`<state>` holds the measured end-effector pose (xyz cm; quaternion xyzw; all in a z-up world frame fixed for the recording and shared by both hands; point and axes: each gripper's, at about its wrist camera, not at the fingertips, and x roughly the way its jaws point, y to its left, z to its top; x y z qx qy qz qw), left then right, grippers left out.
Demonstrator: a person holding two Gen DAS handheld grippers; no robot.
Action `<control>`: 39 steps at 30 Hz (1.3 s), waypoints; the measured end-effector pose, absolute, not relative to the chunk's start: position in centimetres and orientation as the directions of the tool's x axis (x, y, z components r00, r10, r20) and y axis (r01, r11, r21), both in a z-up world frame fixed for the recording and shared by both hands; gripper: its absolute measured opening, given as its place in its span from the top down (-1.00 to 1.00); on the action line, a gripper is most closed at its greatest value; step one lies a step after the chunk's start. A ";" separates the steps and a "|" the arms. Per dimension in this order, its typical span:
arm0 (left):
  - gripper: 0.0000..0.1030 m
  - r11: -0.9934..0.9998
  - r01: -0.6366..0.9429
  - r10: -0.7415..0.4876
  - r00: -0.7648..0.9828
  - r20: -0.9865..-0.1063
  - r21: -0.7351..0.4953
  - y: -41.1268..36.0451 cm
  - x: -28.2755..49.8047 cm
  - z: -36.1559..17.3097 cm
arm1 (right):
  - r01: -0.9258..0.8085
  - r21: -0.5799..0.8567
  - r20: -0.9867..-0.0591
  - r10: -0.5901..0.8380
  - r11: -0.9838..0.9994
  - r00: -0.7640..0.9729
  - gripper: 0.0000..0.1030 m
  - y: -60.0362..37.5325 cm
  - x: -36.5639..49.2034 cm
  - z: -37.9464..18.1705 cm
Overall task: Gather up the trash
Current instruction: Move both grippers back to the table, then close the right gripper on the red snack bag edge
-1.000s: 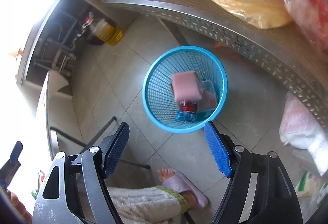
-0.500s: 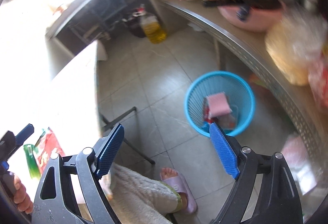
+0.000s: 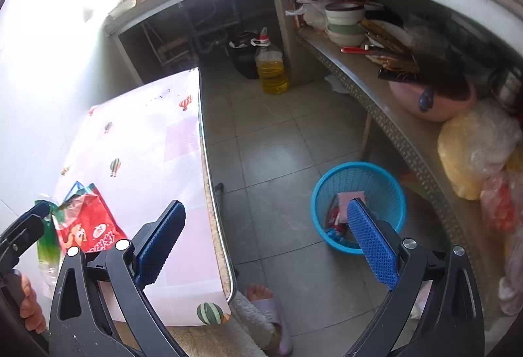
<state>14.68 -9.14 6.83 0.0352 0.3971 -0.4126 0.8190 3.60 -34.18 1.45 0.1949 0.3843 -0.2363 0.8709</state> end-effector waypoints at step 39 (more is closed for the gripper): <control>-0.54 0.855 0.508 -0.435 0.596 -0.675 -0.102 4.6 11.8 4.5 | 0.213 0.493 -0.754 0.293 0.844 0.588 -0.50 -25.5 12.7 -0.3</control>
